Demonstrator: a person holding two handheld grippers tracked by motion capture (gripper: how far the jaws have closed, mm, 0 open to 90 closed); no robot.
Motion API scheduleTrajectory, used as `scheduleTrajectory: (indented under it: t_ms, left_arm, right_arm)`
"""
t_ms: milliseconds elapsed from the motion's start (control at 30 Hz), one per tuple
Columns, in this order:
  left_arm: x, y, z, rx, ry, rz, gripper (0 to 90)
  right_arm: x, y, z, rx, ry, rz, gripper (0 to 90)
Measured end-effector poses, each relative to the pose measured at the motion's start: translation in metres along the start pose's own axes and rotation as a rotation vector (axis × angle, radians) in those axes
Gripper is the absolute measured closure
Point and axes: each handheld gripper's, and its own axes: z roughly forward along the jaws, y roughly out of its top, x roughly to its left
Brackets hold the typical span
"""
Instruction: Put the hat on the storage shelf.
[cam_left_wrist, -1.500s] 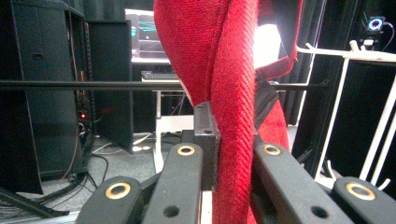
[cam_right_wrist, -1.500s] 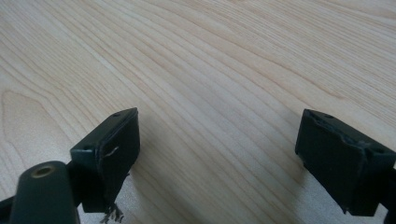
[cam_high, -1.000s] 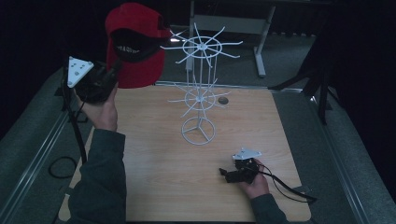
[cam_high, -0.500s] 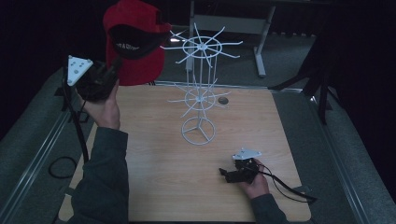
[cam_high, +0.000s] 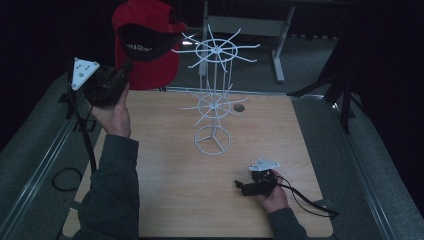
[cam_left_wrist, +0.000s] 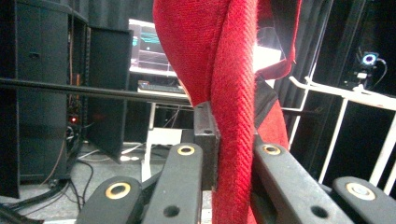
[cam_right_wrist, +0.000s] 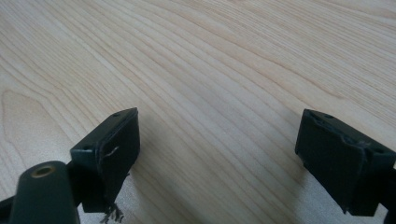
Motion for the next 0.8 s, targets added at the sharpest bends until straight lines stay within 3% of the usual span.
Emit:
scheduleTrajectory:
  t_ms: [133,567,800]
  left_arm:
    - [-0.0014,0.0010,0.0008,-0.009,-0.023,-0.021,86.2]
    - [-0.0058,-0.0019,-0.0020,0.002,-0.079,-0.009,86.1]
    - [0.0006,-0.0079,-0.0079,0.024,-0.075,0.007,86.1]
  right_arm:
    - [0.0000,-0.0001,0.0000,0.000,0.000,-0.001,13.6]
    - [0.0000,-0.0002,-0.0002,0.001,0.000,-0.002,13.7]
    - [0.0001,-0.0001,-0.0002,0.000,0.000,0.000,13.6]
